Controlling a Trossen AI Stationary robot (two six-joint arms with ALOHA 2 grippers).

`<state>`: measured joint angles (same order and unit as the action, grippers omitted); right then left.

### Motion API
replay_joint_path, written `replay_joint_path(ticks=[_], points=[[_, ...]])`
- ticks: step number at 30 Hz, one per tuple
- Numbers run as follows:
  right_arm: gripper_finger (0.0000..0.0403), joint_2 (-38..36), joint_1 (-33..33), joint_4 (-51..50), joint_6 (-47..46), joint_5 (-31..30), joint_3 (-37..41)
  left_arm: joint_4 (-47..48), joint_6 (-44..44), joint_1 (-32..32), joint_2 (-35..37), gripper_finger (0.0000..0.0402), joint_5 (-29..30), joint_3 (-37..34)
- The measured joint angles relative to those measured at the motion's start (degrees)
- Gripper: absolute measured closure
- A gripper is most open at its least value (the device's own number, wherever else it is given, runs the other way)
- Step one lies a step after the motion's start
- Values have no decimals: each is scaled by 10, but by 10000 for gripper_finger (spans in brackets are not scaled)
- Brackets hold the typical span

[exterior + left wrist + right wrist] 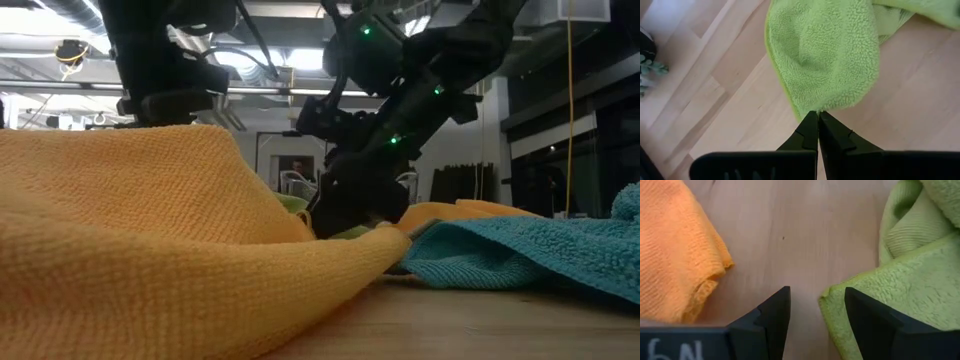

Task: Fold microfiber towels
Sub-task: Fold the green microfiber cloth

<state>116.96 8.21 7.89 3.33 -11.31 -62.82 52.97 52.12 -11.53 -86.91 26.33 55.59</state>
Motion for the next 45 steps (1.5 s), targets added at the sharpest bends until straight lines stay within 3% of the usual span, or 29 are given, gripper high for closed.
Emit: replay_joint_path(ticks=[4,12,18,23,29,34,39,45], points=[[212,2,-8,-7,-13,2,-2,-3,0,0,0,401,0,0],[212,0,-49,-48,-74,90,-4,-3,-1,0,0,401,0,0],[221,0,-58,-51,-77,97,-4,-3,-1,0,0,401,0,0],[273,1,-59,-52,-91,94,-3,-3,-1,0,0,401,0,0],[381,1,-60,-55,-122,95,-2,-4,-1,0,0,402,0,0],[397,-7,-59,-61,-116,97,-2,-2,-1,0,0,402,1,0],[400,-60,-58,-163,-71,100,-17,73,-2,0,2,402,31,41],[401,-167,-58,-283,-18,45,-62,226,-2,-5,2,402,66,128]])
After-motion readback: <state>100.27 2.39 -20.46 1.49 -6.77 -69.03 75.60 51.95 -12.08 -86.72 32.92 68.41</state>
